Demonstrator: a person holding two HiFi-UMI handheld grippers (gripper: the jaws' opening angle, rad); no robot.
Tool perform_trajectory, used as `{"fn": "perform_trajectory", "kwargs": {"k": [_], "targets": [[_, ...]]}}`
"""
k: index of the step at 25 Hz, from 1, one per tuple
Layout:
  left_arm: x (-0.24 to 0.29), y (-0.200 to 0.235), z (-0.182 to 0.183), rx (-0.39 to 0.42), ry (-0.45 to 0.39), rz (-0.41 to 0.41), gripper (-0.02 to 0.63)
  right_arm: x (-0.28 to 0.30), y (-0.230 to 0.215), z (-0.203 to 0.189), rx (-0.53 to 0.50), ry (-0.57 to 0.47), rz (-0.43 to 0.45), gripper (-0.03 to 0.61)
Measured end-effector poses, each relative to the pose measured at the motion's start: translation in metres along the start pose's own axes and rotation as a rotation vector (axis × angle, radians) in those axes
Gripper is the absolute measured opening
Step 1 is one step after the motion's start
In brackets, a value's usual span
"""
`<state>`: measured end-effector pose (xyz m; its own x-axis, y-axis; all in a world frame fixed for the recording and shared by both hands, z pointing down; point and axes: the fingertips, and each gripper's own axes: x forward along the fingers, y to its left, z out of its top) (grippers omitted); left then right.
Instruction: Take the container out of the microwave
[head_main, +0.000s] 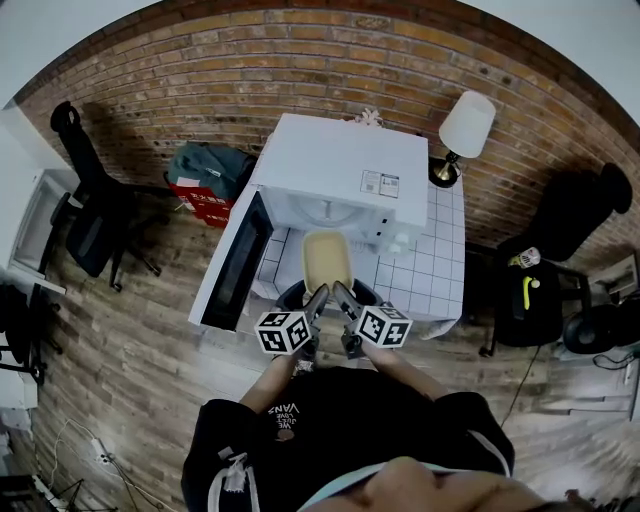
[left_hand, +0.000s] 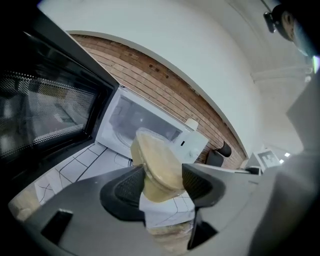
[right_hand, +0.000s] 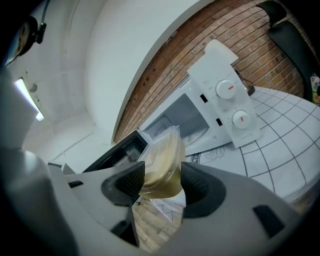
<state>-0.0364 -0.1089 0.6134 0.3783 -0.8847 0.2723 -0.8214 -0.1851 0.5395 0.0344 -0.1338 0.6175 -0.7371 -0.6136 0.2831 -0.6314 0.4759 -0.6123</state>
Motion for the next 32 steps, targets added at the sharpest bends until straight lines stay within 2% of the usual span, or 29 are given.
{"fn": "perform_trajectory", "kwargs": {"k": [12,32], "targets": [[-0.020,-0.028,-0.026,-0.036,-0.053,0.067,0.244,-0.033,-0.002,-0.010,-0.035,0.063,0.069,0.219],[-0.048,-0.052,-0.060,-0.036,-0.053,0.122,0.240,-0.069,-0.001,-0.036,-0.067,0.150,0.133,0.218]]}}
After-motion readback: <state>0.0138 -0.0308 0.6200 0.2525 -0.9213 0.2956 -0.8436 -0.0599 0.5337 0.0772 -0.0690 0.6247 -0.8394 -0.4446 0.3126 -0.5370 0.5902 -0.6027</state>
